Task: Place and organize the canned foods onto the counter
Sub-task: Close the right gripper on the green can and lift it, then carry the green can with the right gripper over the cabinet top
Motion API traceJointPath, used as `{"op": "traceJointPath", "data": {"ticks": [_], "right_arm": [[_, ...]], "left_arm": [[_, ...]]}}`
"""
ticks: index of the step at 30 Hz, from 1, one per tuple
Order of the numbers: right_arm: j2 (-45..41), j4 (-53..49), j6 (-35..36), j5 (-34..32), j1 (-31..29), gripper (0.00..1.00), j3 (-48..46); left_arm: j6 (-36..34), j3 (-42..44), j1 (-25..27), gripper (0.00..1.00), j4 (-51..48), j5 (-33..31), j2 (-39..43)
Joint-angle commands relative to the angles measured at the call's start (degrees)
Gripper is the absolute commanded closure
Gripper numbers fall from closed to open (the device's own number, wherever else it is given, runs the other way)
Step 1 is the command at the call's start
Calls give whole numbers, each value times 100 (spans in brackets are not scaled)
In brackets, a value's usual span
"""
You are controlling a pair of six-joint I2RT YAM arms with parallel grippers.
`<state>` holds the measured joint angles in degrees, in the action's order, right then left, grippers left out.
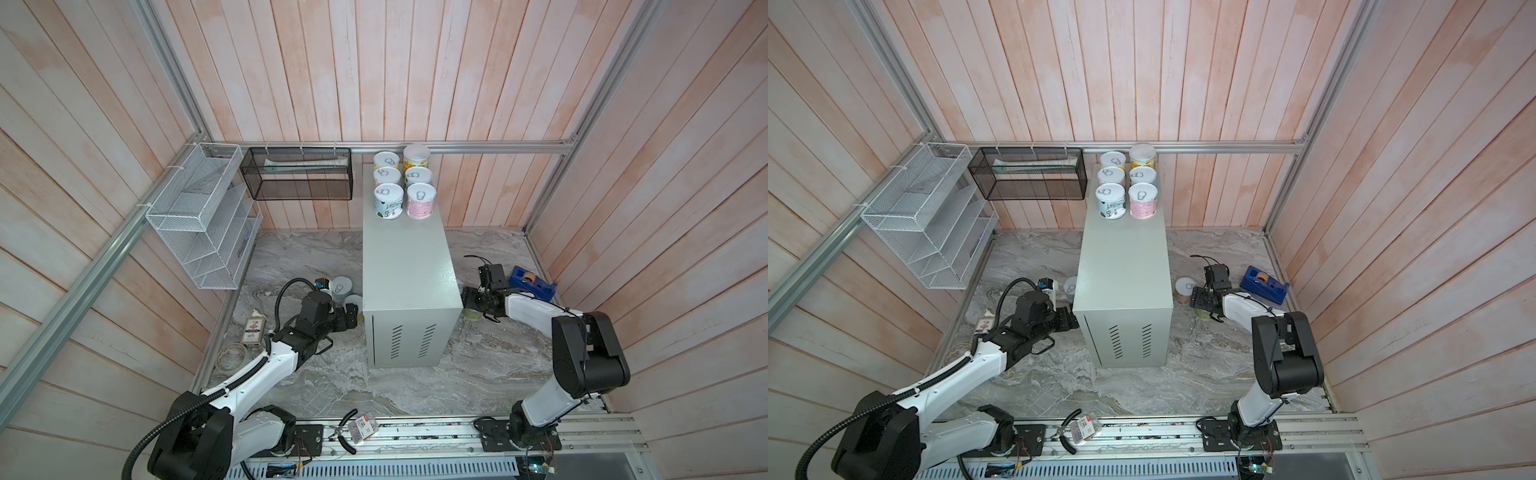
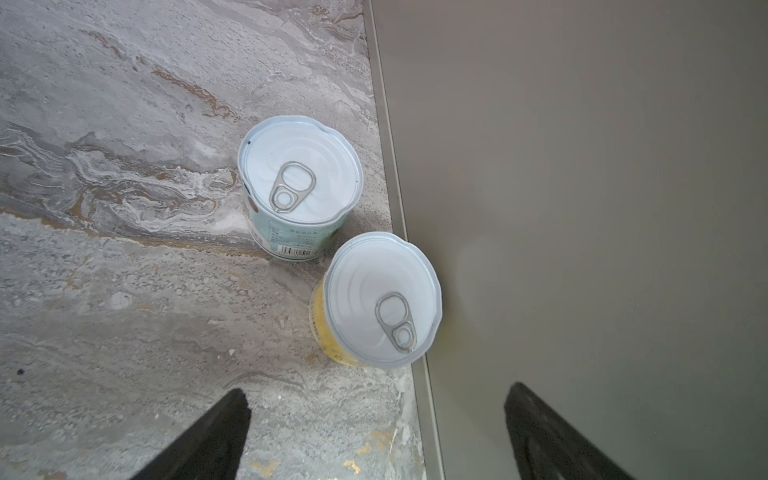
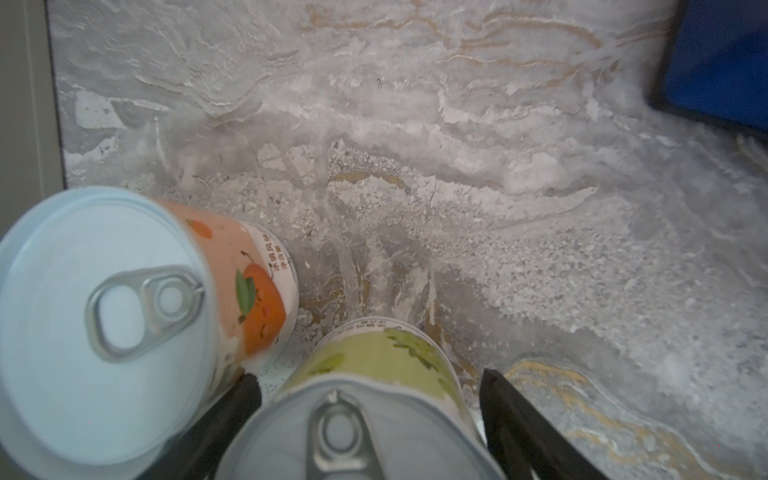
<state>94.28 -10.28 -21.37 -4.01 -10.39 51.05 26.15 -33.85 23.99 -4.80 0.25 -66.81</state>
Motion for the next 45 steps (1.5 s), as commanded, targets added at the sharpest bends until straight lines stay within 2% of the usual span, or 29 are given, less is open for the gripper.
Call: {"op": "traceJointPath", "data": {"ticks": [1, 5, 8, 9, 13, 18, 24, 32, 38, 45], "right_arm": [[233, -78, 67, -83, 13, 18, 84], [405, -96, 69, -89, 13, 19, 134], [466, -81, 62, -92, 12, 25, 150], [475, -91, 62, -75, 11, 29, 166], [436, -113, 81, -4, 10, 52, 165], [167, -246, 97, -40, -35, 100, 164], [-539, -773, 95, -123, -232, 100, 258], [-1879, -1893, 127, 277, -349, 100, 731], [-2738, -2601, 215, 534, -383, 100, 1585], [-2984, -3403, 391, 711, -594, 100, 3047]], "left_arm": [[-60, 15, -16, 2, 163, 50, -60], [-62, 38, -13, 2, 163, 16, -31], [-62, 55, -17, 2, 168, 1, -14], [-62, 60, -16, 2, 156, 1, -11], [-53, 60, -17, 2, 195, 6, -28], [-47, 58, -19, 2, 207, 43, -34], [-73, 38, -13, 2, 156, 59, 58], [-75, 29, -15, 2, 91, 65, 198], [-64, 35, -16, 3, 93, 80, 295], [-53, -110, -18, 3, -81, 71, 443]]}}
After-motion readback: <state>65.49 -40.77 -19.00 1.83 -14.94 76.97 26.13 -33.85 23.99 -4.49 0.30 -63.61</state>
